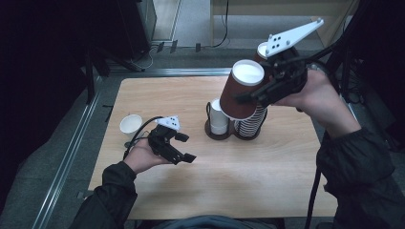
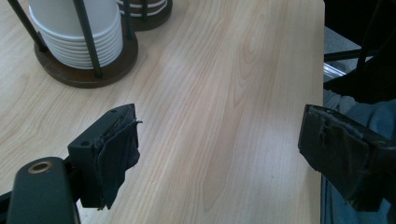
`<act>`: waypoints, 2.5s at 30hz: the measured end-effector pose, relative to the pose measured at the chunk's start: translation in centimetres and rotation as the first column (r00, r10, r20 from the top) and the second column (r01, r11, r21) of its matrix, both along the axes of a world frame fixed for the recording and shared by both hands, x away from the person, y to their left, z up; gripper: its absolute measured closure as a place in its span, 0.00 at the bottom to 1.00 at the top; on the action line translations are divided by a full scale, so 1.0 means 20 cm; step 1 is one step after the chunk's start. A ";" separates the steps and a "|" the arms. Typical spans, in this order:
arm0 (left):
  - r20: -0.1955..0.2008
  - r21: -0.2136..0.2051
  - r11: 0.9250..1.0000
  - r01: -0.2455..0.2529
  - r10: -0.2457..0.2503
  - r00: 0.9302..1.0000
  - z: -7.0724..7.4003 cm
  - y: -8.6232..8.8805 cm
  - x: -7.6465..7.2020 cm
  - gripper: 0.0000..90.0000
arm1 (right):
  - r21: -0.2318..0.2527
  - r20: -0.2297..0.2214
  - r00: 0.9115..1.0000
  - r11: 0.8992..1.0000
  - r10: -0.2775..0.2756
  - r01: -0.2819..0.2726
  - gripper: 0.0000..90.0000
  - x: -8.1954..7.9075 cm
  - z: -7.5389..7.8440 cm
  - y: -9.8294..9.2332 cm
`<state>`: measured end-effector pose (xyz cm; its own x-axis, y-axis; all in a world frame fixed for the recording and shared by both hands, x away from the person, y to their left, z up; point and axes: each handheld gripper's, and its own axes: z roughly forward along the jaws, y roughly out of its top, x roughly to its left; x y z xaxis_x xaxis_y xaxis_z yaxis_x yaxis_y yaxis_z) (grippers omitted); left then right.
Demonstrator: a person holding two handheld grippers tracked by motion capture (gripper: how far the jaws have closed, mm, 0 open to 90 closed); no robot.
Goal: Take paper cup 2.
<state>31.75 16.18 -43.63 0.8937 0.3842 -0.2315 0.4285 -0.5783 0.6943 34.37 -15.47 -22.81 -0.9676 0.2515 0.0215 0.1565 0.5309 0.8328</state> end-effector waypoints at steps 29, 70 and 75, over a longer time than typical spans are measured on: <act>0.010 -0.065 0.997 0.047 -0.047 0.999 0.00 0.01 0.01 0.09 | -0.008 -0.095 0.995 0.999 0.034 -0.035 0.20 -0.08 -0.75 0.10; -0.010 -0.058 0.989 0.137 -0.137 0.990 -0.13 -0.09 0.01 0.00 | 0.238 -0.159 0.978 0.967 0.136 -0.096 0.21 -0.07 -1.14 0.25; -0.011 -0.018 0.988 0.151 -0.151 0.988 -0.16 -0.14 0.00 0.00 | 0.258 -0.153 0.977 0.960 0.150 -0.107 0.21 -0.08 -1.14 0.27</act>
<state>31.68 13.48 -46.76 0.9383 0.2409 -0.2482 0.3456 -0.6253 0.6997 32.81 -10.04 -45.54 -0.9680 0.0908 0.2340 0.2509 0.3368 0.9075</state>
